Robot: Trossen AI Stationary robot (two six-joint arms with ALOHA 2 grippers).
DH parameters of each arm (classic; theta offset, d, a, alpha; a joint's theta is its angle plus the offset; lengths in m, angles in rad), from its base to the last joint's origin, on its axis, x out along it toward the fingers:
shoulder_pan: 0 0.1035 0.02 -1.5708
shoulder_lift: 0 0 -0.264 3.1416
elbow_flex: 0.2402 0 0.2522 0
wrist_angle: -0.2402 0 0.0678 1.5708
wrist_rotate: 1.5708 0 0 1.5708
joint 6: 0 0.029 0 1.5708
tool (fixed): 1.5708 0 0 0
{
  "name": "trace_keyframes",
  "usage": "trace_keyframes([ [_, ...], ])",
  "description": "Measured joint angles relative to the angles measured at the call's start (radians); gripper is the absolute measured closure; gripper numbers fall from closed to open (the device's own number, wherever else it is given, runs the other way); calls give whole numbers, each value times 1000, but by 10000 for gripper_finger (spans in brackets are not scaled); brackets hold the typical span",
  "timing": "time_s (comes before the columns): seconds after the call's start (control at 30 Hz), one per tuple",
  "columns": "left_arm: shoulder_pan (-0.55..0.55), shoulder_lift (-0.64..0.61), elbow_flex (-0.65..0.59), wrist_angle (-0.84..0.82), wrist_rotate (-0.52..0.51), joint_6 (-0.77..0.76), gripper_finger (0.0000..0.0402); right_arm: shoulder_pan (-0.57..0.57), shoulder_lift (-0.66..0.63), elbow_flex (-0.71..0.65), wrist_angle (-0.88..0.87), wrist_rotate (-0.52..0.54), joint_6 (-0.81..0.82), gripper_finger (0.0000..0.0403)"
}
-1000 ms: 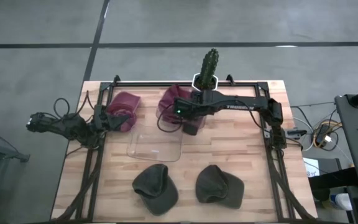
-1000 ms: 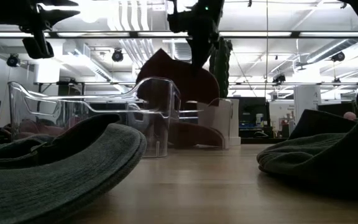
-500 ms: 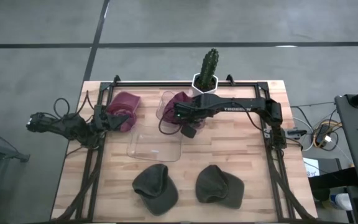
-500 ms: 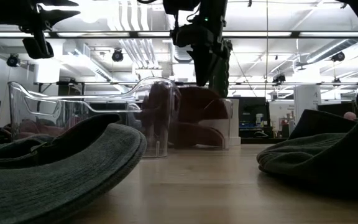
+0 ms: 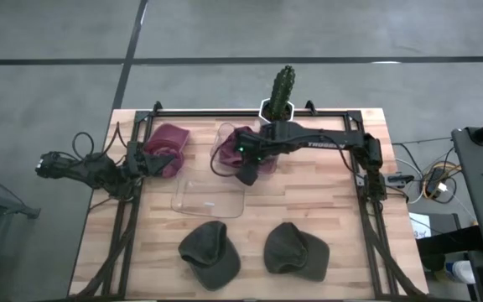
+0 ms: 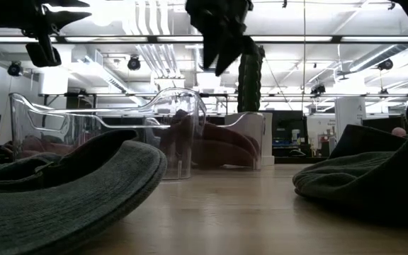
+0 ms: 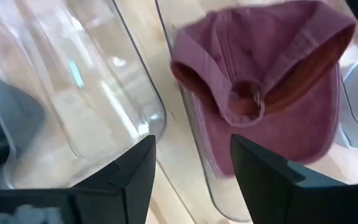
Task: Pick & Place hat
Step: Put the red cap into the top transparent bin
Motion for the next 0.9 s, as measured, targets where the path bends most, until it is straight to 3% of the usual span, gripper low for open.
trace_keyframes([
  [0.23,0,1,0,-2,-41,-123,358,8,0,48,54,0,80,217],
  [0.5,0,1,0,-6,-75,-180,358,15,0,60,234,-17,204,225],
  [0.73,0,35,26,-9,-47,-287,358,31,0,60,227,-41,240,225],
  [0.9,0,142,169,-10,-16,-143,358,56,0,59,223,-56,241,232],
])
